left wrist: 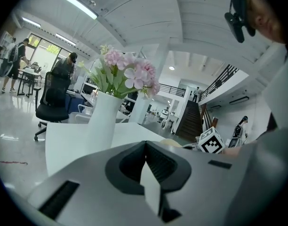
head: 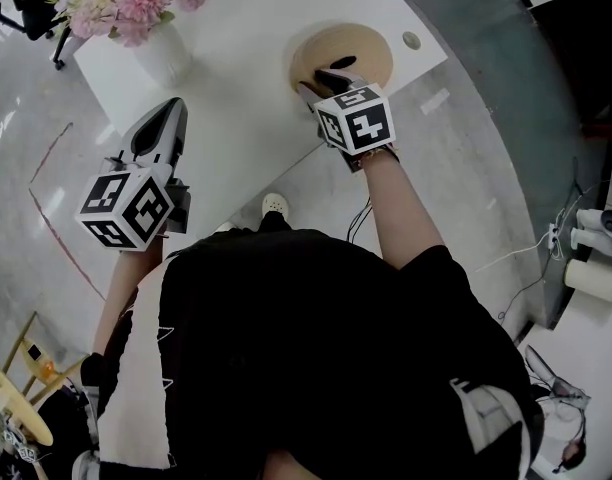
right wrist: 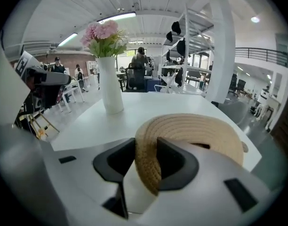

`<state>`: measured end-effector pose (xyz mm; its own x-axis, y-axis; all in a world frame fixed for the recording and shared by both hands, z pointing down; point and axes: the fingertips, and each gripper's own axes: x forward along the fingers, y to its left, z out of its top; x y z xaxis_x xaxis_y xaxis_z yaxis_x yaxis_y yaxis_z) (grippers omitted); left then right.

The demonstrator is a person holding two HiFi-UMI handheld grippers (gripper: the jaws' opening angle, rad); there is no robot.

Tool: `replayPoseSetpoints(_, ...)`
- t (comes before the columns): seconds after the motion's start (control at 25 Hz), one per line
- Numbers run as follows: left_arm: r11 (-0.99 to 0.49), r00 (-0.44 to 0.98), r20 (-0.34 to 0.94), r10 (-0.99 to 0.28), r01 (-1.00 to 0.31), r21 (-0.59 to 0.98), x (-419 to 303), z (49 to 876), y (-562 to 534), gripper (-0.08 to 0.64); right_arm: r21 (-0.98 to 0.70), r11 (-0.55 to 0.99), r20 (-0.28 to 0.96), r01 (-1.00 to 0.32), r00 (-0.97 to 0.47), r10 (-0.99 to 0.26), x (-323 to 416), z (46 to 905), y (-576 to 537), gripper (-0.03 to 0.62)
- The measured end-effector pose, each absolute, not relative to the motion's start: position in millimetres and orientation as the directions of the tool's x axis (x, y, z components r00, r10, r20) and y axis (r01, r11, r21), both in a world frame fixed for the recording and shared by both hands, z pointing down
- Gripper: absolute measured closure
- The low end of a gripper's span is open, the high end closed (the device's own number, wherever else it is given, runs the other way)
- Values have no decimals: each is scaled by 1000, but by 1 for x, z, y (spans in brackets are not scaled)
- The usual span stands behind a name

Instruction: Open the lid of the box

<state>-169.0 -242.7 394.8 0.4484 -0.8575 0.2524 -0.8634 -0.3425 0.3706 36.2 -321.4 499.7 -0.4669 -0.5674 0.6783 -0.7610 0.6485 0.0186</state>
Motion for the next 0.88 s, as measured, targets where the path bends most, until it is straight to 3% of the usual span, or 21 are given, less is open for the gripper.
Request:
replayPoseSetpoints(0.4, -332, 437, 254, -863, -869, 367, -169, 392, -246, 549, -150, 633, 644, -760, -560, -520, 38, 495, -323, 447)
replayPoseSetpoints(0.88, -343, 444, 249, -861, -868, 359, -165, 388, -251, 549, -235, 608, 593, -758, -608, -529, 38, 481, -327, 448)
